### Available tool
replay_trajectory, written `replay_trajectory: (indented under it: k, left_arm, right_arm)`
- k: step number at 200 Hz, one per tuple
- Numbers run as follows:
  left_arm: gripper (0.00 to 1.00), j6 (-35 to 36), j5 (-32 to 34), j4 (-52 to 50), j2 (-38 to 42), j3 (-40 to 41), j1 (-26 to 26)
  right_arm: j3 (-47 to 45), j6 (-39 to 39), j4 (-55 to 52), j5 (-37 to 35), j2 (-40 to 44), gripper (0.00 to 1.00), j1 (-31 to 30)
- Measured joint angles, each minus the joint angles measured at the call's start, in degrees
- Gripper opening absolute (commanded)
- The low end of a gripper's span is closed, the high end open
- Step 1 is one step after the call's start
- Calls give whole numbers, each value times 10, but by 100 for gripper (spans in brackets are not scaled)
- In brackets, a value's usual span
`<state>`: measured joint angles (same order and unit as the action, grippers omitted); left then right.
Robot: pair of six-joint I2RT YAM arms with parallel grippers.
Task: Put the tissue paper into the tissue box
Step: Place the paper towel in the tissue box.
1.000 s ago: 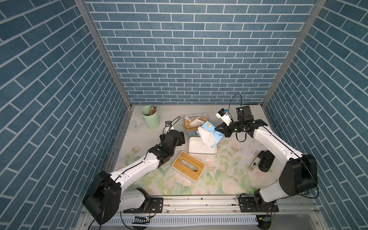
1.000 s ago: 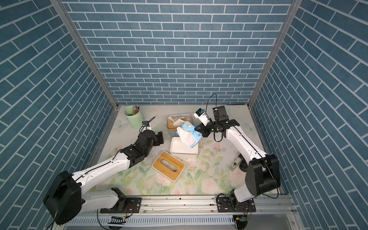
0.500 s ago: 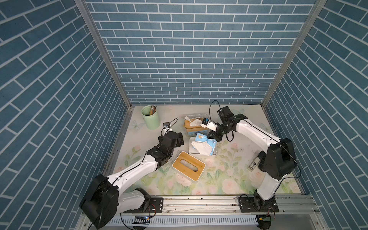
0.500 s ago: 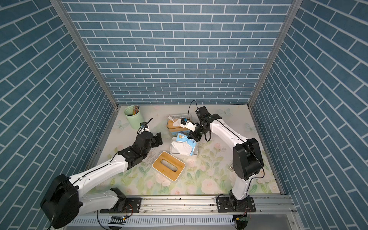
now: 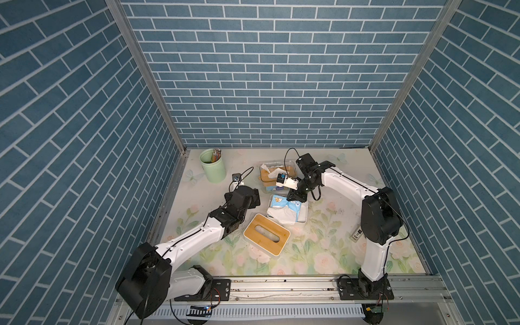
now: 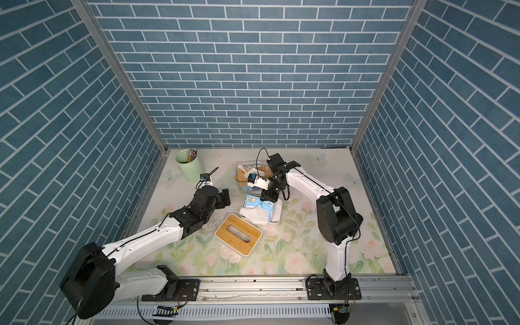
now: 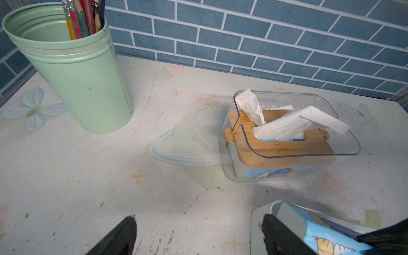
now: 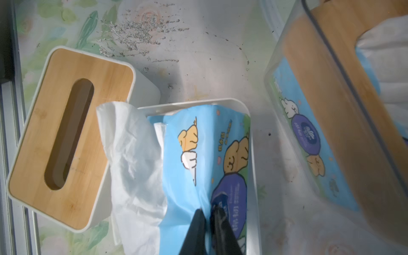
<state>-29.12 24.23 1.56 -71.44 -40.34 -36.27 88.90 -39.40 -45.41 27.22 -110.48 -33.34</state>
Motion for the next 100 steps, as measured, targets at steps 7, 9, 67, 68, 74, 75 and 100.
replay_trajectory:
  k: [7,9,67,68,74,75,100]
  left_arm:
    - [94,0,-1,0,-2,0,0]
    - [94,0,-1,0,-3,0,0]
    - [94,0,-8,0,-15,0,0]
    - [94,0,-8,0,-15,0,0]
    - [93,0,-10,0,-17,0,0]
    - [94,0,-10,0,-17,0,0]
    - [93,0,-15,0,-23,0,0]
  right_arm:
    - [0,0,0,0,-2,19,0]
    - [0,0,0,0,-3,19,0]
    - [0,11,0,-22,-4,27,0]
    - [0,11,0,-22,-4,27,0]
    - [0,15,0,-26,-4,28,0]
    - [0,16,0,-26,-4,28,0]
    - [-8,36,12,-44,1,36,0]
